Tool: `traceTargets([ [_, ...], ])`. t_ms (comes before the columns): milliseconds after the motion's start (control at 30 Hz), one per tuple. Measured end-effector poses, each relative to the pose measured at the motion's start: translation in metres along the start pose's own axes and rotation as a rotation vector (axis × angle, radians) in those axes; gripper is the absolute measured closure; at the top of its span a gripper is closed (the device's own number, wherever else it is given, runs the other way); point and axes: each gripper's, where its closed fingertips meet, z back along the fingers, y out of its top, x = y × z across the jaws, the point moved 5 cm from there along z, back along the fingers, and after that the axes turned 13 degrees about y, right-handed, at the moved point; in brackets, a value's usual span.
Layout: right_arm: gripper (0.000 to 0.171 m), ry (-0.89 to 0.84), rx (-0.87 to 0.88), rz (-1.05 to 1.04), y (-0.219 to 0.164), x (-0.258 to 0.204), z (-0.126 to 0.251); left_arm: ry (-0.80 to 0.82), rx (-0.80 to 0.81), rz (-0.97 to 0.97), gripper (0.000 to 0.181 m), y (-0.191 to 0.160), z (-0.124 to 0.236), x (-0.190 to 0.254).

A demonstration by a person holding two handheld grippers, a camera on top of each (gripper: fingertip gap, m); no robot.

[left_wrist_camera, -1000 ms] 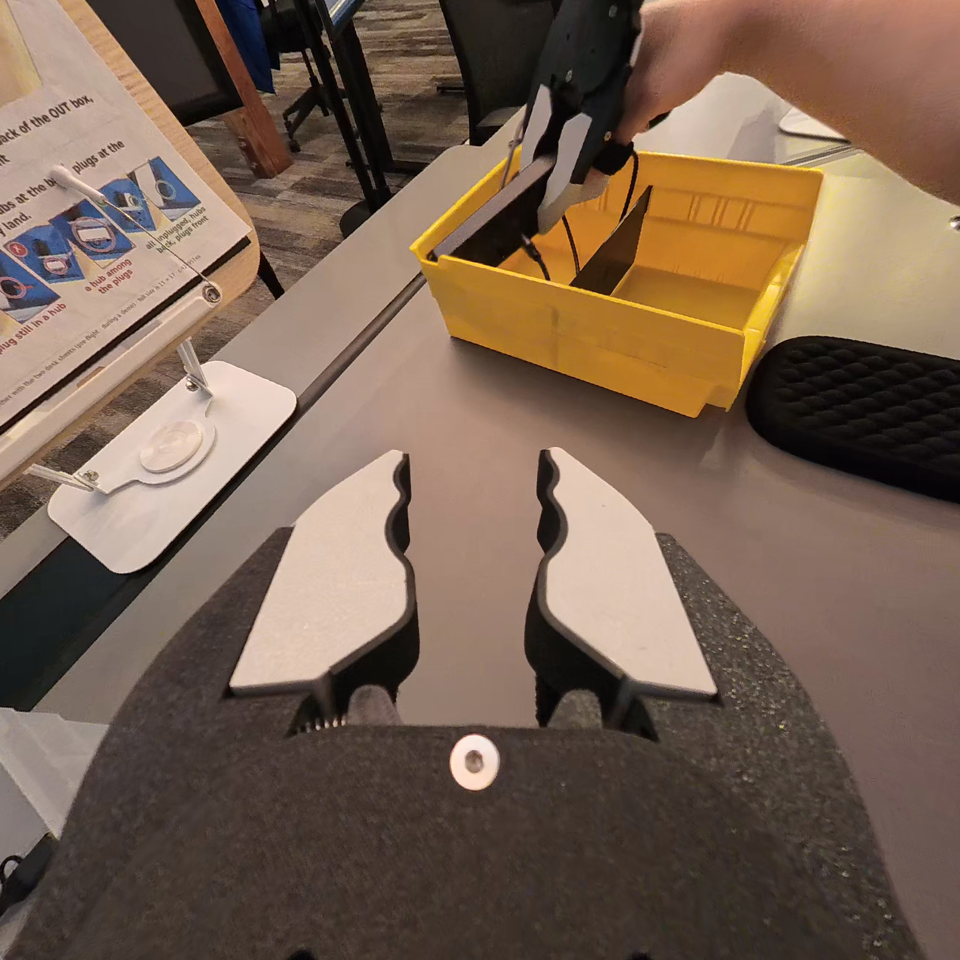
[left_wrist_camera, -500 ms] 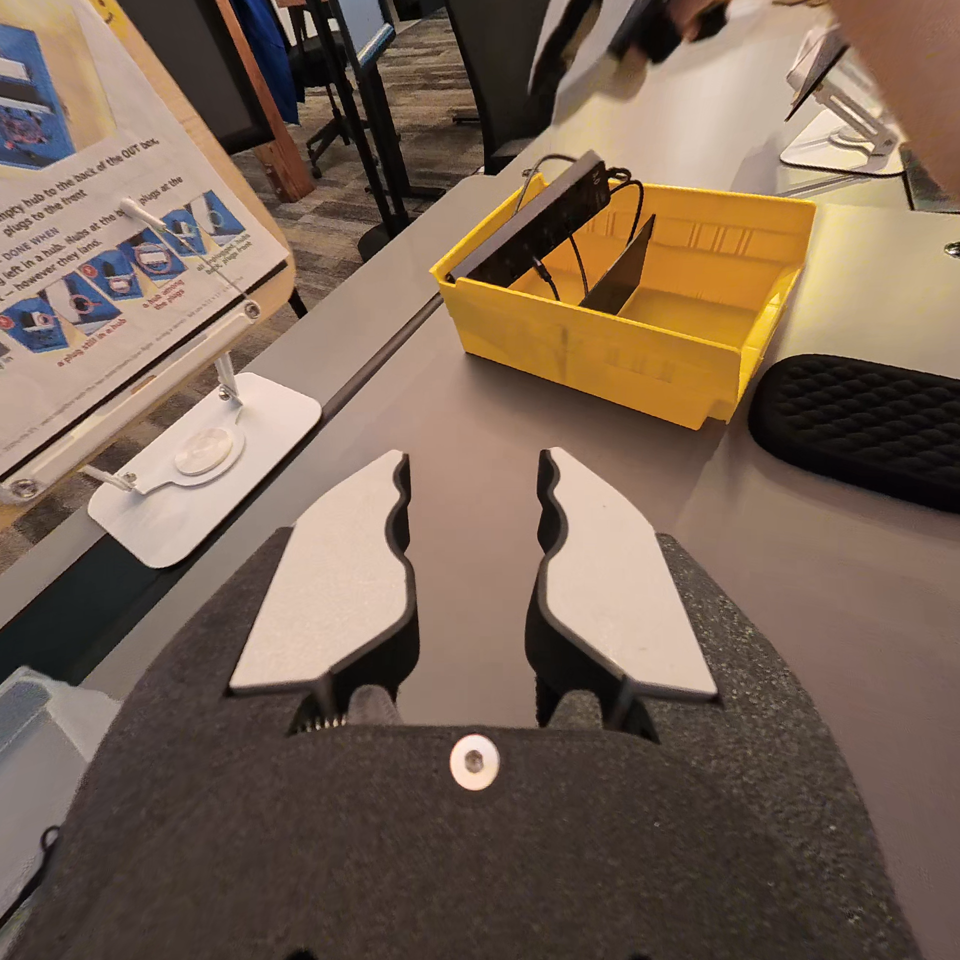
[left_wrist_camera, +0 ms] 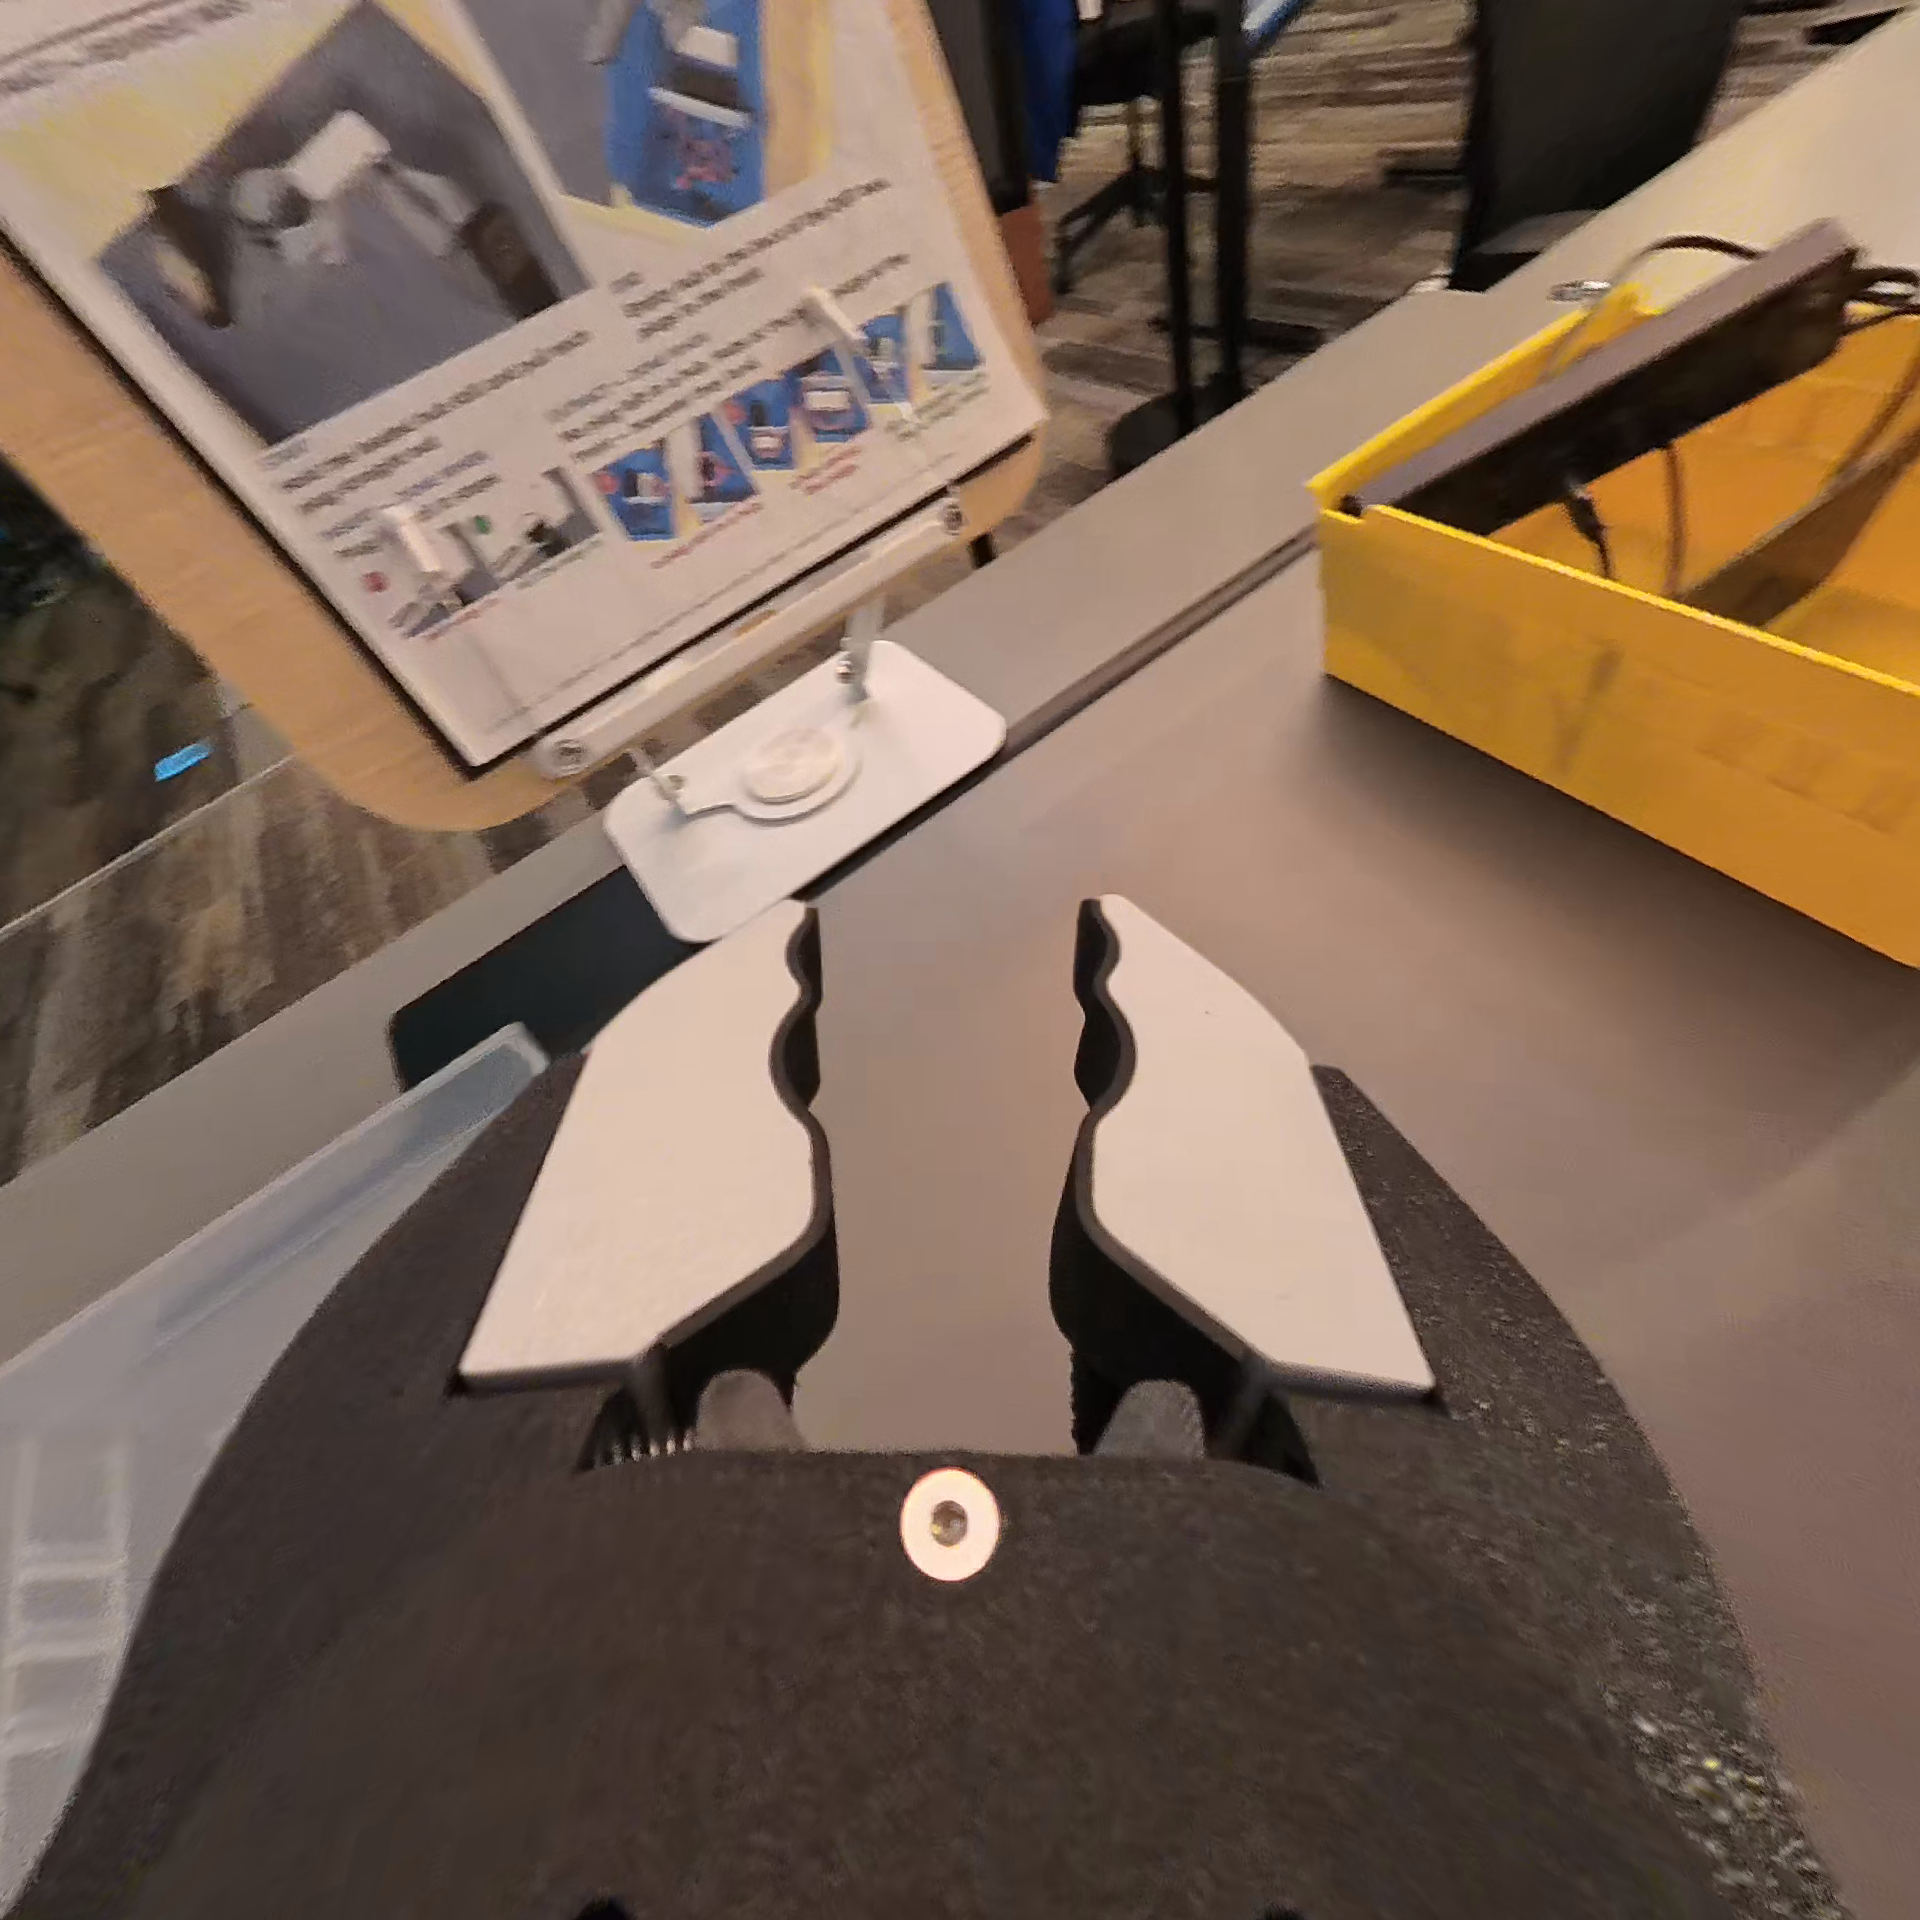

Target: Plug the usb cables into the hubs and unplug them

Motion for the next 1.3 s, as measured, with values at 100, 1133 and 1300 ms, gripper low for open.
traceTargets([
  [100, 0.131, -0.026, -0.006, -0.006, -0.009, 0.006, -0.008, 0.174, -0.015, -0.023, 0.135, -0.001, 0.0, -0.02],
  [1133, 0.136, -0.049, 0.137, 0.253, 0.016, -0.018, 0.006, 0.295, -0.421, 0.025, 0.144, -0.149, 0.14, -0.157],
  [1300, 0.136, -0.045, 0.095, 0.257, 0.01, -0.015, 0.004, 0.238, -0.443, -0.126, 0.144, -0.152, 0.116, -0.167],
])
